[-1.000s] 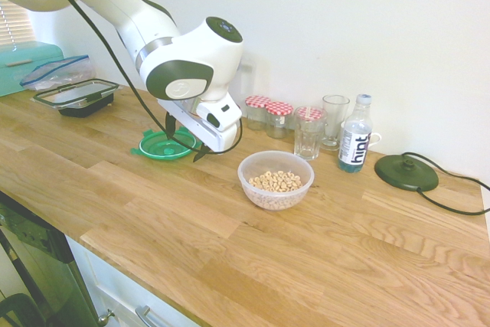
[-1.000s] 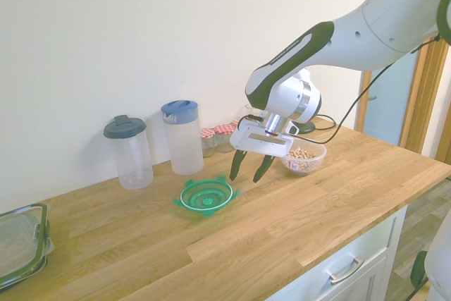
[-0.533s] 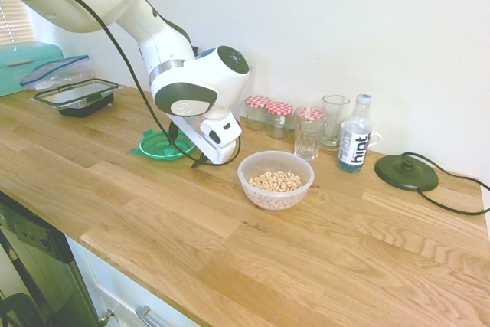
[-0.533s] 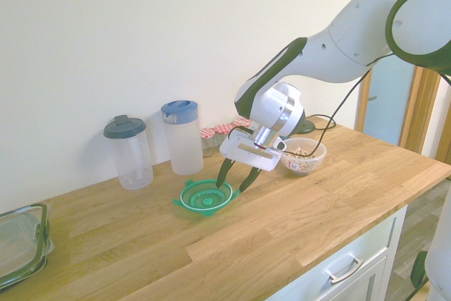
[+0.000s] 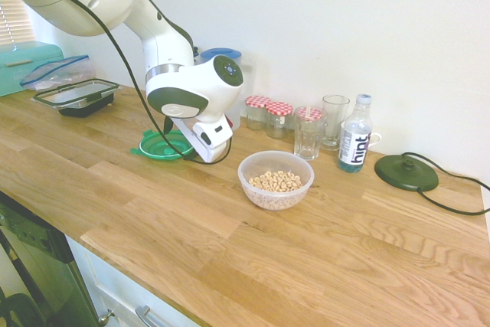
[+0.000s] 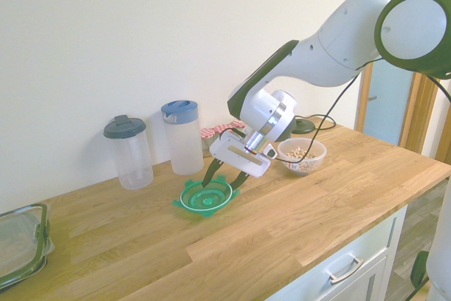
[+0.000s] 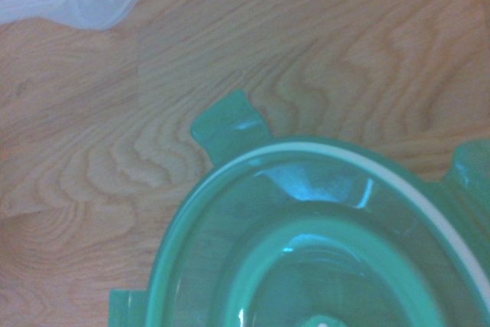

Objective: Cover the lid of food container

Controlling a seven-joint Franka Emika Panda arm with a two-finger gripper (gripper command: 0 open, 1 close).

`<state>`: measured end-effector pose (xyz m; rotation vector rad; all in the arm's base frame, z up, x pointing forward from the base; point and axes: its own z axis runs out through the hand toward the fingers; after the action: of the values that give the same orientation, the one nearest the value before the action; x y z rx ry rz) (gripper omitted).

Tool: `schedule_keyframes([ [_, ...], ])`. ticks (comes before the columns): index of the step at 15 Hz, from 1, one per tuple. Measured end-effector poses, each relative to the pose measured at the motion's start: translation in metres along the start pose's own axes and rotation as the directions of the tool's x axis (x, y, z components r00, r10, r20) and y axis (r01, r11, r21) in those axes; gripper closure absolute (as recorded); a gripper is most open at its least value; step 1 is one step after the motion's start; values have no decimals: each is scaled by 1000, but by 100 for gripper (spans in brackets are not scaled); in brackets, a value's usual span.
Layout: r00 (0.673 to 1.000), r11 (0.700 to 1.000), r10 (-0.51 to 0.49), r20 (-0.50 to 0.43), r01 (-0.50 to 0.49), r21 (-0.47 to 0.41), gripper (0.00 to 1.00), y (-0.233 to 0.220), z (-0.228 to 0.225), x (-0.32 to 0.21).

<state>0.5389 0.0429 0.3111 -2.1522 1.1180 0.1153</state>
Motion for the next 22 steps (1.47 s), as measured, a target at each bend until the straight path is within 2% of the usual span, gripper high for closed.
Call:
schedule_keyframes([
  [7,999,996,33,34,-36,79,100,8,2,9],
  [22,997,991,54,55,-60,122,100,29,18,24],
])
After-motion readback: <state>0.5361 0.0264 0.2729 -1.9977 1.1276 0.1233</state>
